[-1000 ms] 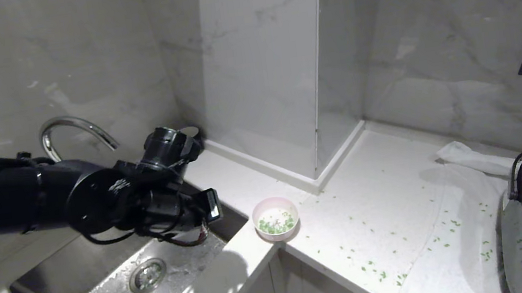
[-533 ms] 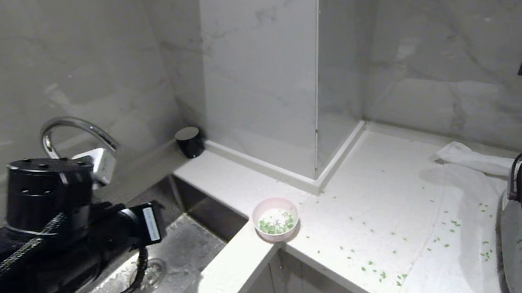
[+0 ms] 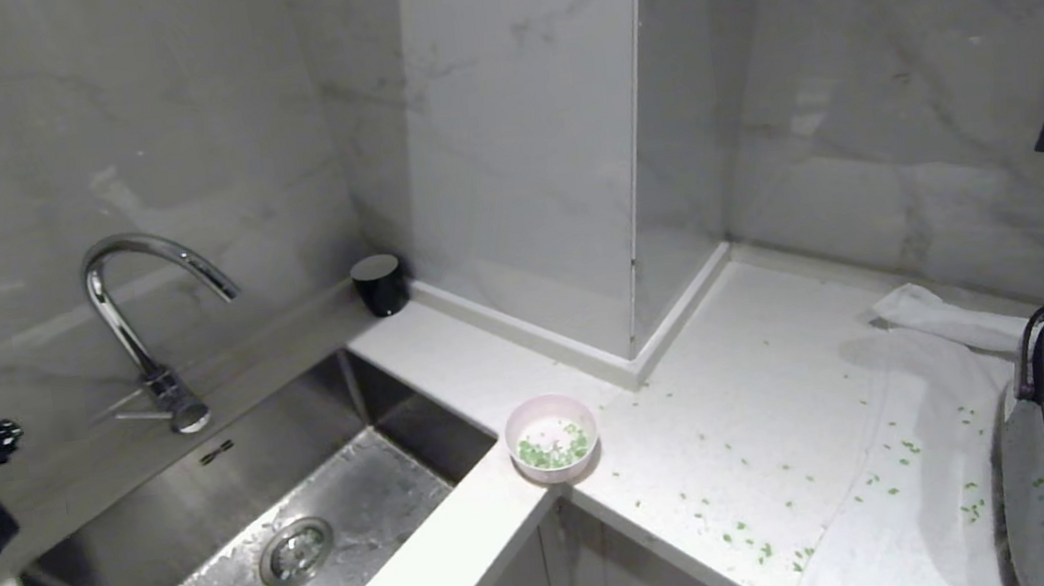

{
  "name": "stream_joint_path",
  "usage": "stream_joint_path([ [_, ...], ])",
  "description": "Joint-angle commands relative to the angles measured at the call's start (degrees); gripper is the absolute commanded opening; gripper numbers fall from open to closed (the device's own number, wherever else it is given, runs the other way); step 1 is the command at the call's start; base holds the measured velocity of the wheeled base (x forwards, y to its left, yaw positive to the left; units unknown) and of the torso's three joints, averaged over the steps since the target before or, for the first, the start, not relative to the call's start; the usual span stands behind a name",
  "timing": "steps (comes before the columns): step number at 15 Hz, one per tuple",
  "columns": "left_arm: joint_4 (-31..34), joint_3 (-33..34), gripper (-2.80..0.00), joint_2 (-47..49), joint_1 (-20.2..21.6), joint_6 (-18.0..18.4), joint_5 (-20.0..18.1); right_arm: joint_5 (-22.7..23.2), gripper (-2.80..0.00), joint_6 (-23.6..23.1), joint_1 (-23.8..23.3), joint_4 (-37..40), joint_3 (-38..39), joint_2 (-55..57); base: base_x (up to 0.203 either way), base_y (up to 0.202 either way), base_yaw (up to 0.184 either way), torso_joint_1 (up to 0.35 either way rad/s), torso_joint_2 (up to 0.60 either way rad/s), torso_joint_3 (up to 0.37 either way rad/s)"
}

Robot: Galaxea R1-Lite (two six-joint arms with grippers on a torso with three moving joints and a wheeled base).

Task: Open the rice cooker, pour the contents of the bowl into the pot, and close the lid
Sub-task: Pick up the bowl on the table

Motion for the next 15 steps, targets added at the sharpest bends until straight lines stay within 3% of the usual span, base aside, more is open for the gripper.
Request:
stream_joint_path([
  [1, 2.99, 0.62, -2.80, -13.05, 5.55, 0.67, 0.04, 0.02, -2.80, -0.02, 0.02, -0.02, 0.09, 0.00, 0.000, 0.000, 0.000, 0.000, 0.00, 0.000],
  [2, 4.29, 1.39, -2.80, -16.56, 9.10, 1.13, 0.00, 0.02, -2.80, -0.02, 0.02, -0.02, 0.09, 0.05, 0.000, 0.000, 0.000, 0.000, 0.00, 0.000],
  [4, 5.29, 5.26, -2.80, -24.21, 11.56, 2.95, -0.29, 0.02, -2.80, -0.02, 0.02, -0.02, 0.09, 0.05, 0.000, 0.000, 0.000, 0.000, 0.00, 0.000],
  [8, 6.13, 13.51, -2.80, -36.76, 13.02, 7.29, -6.59, 0.02, -2.80, -0.02, 0.02, -0.02, 0.09, 0.00, 0.000, 0.000, 0.000, 0.000, 0.00, 0.000],
  [13, 6.95, 22.00, -2.80, -51.10, 14.74, 15.98, -9.75, 0.02, -2.80, -0.02, 0.02, -0.02, 0.09, 0.00, 0.000, 0.000, 0.000, 0.000, 0.00, 0.000],
  [15, 7.63, 26.39, -2.80, -51.89, 14.80, 17.68, -10.85, 0.02, -2.80, -0.02, 0.02, -0.02, 0.09, -0.04, 0.000, 0.000, 0.000, 0.000, 0.00, 0.000],
])
